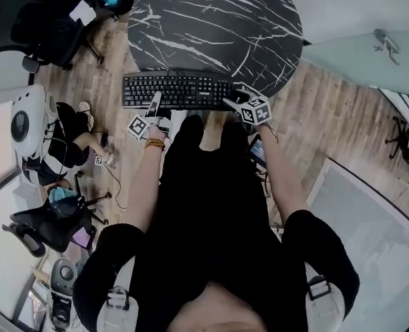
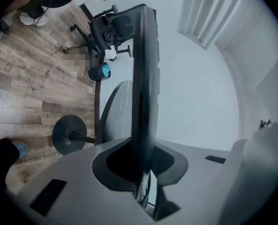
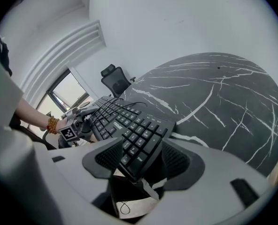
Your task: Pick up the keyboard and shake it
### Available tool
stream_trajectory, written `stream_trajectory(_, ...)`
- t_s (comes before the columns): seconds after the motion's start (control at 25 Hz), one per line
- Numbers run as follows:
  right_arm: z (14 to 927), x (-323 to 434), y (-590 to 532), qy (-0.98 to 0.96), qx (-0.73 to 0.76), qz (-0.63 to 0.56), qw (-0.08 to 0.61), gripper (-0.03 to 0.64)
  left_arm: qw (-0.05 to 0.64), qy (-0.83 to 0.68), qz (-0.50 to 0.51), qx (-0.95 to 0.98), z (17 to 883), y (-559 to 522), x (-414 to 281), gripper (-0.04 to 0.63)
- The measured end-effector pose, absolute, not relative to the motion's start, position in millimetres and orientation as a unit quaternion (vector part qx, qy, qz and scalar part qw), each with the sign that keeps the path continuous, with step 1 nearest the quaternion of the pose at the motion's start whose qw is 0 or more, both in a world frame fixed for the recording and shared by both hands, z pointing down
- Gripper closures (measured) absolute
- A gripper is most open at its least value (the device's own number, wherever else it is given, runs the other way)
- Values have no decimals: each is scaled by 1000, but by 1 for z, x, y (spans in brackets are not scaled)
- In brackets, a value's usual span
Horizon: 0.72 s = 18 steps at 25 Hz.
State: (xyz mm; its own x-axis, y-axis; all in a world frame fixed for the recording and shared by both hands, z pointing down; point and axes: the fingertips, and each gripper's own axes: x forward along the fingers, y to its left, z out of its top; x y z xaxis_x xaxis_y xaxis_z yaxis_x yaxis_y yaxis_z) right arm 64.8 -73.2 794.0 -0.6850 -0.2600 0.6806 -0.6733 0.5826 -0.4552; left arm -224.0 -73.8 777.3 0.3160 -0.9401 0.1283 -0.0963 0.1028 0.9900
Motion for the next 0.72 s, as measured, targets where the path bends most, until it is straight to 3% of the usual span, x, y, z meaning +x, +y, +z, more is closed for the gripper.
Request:
stream_trajectory(0.24, 761, 54, -96, -830, 326, 385, 237, 368, 558, -456, -412, 558, 748, -103, -228, 522)
stream_trajectory(0.32, 742, 55, -109, -803, 367, 437, 171, 367, 544, -444, -432, 565, 731, -116, -230, 522)
stream_trajectory(0.52, 691, 69, -144, -707, 431, 555, -73, 363, 508, -412, -468, 595, 673, -150, -226, 522)
stream_trajectory(0.72, 665, 66, -158, -698, 430, 553, -152, 353, 494, -387, -501, 596, 633, -179, -220, 522)
